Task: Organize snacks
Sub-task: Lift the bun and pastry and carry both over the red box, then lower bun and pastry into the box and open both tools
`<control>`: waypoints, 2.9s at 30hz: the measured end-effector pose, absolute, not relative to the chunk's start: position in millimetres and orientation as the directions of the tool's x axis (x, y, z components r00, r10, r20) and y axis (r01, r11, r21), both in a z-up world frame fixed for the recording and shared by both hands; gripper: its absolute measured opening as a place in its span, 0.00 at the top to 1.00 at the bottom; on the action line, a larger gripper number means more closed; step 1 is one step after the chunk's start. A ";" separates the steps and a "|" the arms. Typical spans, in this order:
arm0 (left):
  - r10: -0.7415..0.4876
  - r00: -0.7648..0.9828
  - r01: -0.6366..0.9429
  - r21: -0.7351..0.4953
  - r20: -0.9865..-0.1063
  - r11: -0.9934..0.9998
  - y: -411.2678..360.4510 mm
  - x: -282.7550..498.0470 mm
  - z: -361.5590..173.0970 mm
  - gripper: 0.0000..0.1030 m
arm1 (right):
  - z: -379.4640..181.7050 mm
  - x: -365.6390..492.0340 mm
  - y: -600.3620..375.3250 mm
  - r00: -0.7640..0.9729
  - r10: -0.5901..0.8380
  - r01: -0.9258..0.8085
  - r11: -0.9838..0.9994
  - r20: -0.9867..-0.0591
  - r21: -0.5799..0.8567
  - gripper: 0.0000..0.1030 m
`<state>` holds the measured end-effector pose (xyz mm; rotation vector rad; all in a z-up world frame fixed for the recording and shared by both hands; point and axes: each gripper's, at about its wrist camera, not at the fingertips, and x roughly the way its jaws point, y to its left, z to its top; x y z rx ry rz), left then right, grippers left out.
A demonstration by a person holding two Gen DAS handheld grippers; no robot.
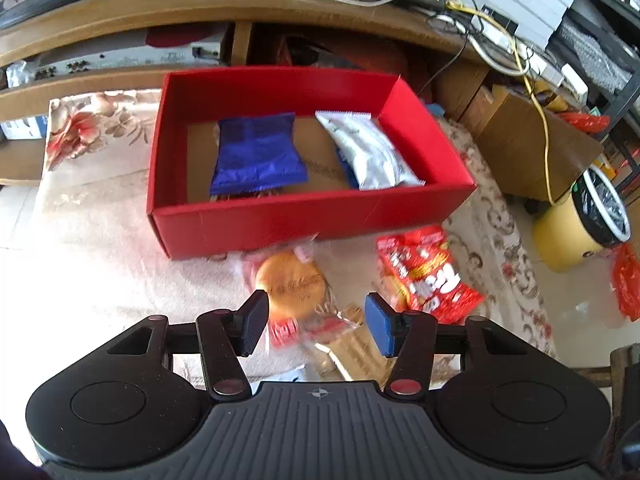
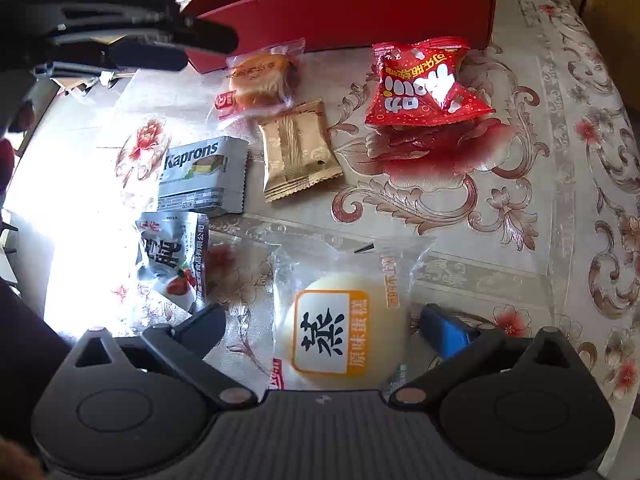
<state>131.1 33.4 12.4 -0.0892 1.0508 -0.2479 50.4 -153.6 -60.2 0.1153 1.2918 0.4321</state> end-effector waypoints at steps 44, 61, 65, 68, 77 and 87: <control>-0.150 0.377 0.095 -0.122 -0.914 0.988 13.8 157.1 -34.7 0.33 | -0.6 104.9 -184.0 0.449 0.319 -0.187 0.947 -0.834 0.262 0.46; -0.156 0.425 0.115 -0.117 -0.892 0.986 16.1 135.5 -14.8 0.39 | 10.6 119.7 -185.9 0.488 0.309 -0.171 0.951 -0.816 0.257 0.46; -0.183 0.473 0.120 -0.143 -0.862 0.982 15.7 133.9 3.8 0.39 | 19.8 131.0 -186.9 0.521 0.299 -0.156 0.954 -0.799 0.256 0.46; -0.198 0.505 0.117 -0.161 -0.840 0.980 14.2 138.9 14.0 0.39 | 27.3 141.4 -186.0 0.544 0.299 -0.151 0.954 -0.784 0.259 0.46; -0.197 0.568 0.078 -0.186 -0.799 0.979 17.9 169.9 32.8 0.39 | 43.2 181.2 -172.1 0.581 0.309 -0.162 0.951 -0.753 0.265 0.46; -0.162 0.593 0.021 -0.186 -0.789 0.982 22.9 218.7 32.1 0.39 | 39.4 237.0 -164.0 0.592 0.315 -0.164 0.948 -0.742 0.271 0.46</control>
